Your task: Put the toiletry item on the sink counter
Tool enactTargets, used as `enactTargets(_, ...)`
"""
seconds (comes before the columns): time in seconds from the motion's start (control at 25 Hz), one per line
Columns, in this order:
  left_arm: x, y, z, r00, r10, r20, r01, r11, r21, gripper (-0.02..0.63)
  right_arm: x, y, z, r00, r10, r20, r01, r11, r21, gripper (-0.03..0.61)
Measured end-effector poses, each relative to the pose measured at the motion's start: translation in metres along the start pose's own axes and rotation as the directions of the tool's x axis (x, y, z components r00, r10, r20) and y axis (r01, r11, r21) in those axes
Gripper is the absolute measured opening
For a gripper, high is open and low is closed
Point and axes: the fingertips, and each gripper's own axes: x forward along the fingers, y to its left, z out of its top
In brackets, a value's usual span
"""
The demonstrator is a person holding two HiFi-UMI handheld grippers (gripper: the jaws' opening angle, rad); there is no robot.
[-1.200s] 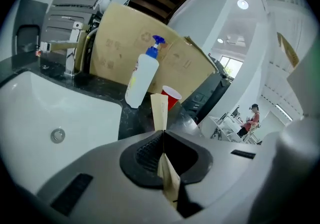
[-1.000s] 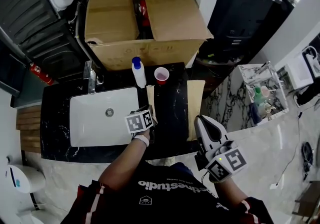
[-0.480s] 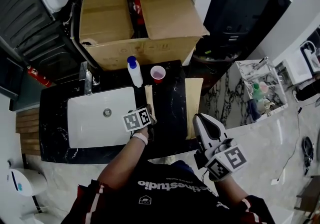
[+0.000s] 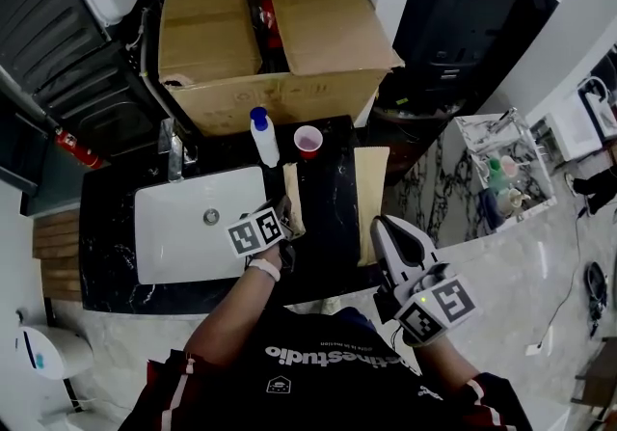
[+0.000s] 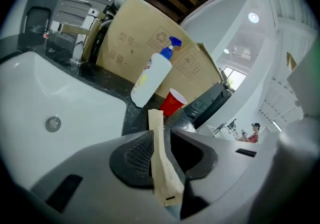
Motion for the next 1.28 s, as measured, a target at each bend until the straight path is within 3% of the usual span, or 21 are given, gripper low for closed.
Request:
enactTargets(0.2, -0.043, -0.029, 0.034, 0.985, -0.109, 0.131, 0.107, 0.994, 0.023, 0.115, -0.001, 0.010, -0.001, 1.000, 0.006, -0.023, -0.007, 0.999, -0.052, 0.041)
enactTargets(0.32, -0.083, -0.058, 0.061, 0.943, -0.220, 0.248, 0.184, 0.970, 0.162, 0.114, 0.001, 0.021, 0.002, 1.000, 0.020, -0.014, -0.021, 0.998, -0.067, 0.040)
enactTargets(0.44, -0.136, -0.087, 0.079, 0.869, -0.349, 0.351, 0.194, 0.892, 0.407, 0.066, 0.001, 0.033, 0.007, 0.999, 0.033, -0.001, -0.033, 0.997, -0.075, 0.040)
enactTargets(0.56, -0.181, -0.108, 0.082, 0.808, -0.441, 0.390, 0.189, 0.822, 0.538, 0.025, 0.001, 0.037, 0.009, 0.999, 0.036, 0.001, -0.036, 0.996, -0.081, 0.040)
enactTargets(0.76, -0.230, -0.137, 0.075, 0.748, -0.572, 0.338, 0.264, 0.722, 0.639, 0.012, 0.000, 0.042, 0.005, 0.999, 0.038, -0.012, -0.038, 0.996, -0.082, 0.041)
enactTargets(0.92, -0.243, -0.151, 0.077, 0.730, -0.607, 0.313, 0.247, 0.661, 0.708, 0.012, 0.006, 0.043, -0.005, 0.999, 0.035, -0.038, -0.037, 0.997, -0.061, 0.040)
enactTargets(1.04, -0.249, -0.153, 0.079, 0.722, -0.615, 0.316, 0.243, 0.653, 0.717, 0.012, 0.013, 0.039, -0.013, 0.997, 0.018, -0.075, -0.022, 0.999, -0.049, 0.041)
enactTargets(1.28, -0.256, -0.136, 0.078, 0.734, -0.588, 0.342, 0.232, 0.689, 0.687, 0.012, 0.036, -0.001, -0.046, 0.989, -0.039, -0.145, 0.046, 0.998, 0.045, 0.041)
